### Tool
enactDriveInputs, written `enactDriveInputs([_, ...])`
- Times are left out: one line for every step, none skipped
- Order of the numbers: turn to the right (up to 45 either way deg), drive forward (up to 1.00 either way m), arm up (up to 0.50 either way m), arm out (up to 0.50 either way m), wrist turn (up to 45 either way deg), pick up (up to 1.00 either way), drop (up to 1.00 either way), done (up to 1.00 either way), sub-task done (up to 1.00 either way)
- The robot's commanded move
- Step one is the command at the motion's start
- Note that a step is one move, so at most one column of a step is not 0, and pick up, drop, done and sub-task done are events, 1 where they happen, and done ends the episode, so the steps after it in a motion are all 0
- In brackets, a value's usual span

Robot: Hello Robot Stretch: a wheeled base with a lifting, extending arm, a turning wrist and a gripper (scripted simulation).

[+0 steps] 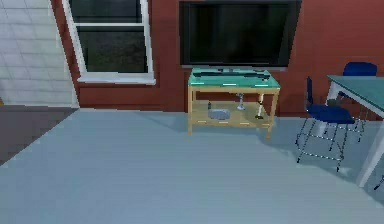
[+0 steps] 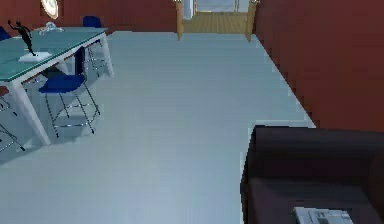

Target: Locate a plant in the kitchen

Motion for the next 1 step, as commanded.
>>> enactDriveInputs([3.0,0.0,0.0,0.0,0.0,0.0,0.0,0.0,0.0])
